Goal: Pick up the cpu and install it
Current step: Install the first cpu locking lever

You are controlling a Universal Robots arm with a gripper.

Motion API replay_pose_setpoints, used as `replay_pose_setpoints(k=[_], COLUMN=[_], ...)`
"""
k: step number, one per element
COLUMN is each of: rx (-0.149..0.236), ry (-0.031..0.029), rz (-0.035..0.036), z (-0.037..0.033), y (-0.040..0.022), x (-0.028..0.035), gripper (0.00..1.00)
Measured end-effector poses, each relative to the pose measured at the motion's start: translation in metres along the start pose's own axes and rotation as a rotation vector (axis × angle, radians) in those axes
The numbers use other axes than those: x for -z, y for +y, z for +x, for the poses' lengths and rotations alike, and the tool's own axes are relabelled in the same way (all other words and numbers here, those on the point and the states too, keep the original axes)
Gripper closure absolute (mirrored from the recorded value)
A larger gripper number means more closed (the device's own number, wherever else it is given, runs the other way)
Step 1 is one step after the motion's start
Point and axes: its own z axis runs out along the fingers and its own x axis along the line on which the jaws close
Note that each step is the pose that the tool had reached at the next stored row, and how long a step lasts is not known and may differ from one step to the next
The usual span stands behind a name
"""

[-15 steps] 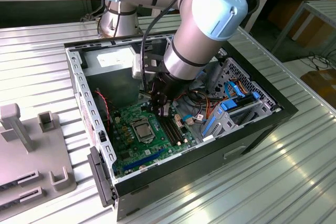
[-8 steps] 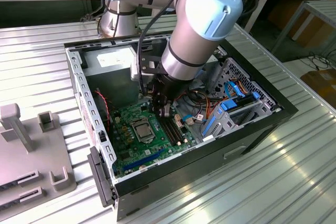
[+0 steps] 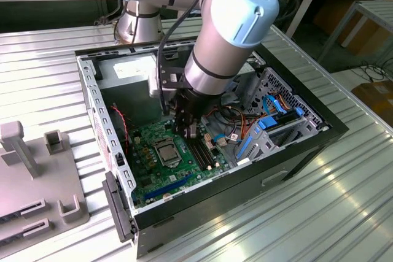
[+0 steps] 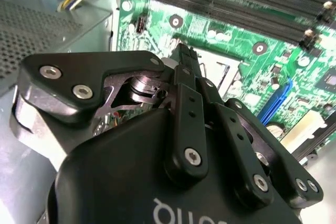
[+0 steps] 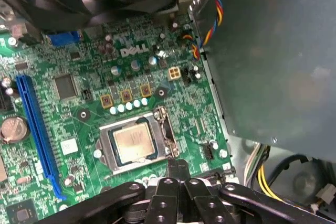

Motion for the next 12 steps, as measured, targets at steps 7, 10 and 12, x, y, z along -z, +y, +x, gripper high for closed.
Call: replay_pose_setpoints(k=[7,10,12], rx=[0.003,0.003,0.003], ry=[-0.0026,-0.0026,-0.0025], rz=[0.0092,0.0093,0.0094], z=[0.0006,0.0006,0.0006], y=[0.0021,0.0021,0.0021], x=[-0.0002,-0.0002,0.0002], gripper=[0.89,0.89,0.89])
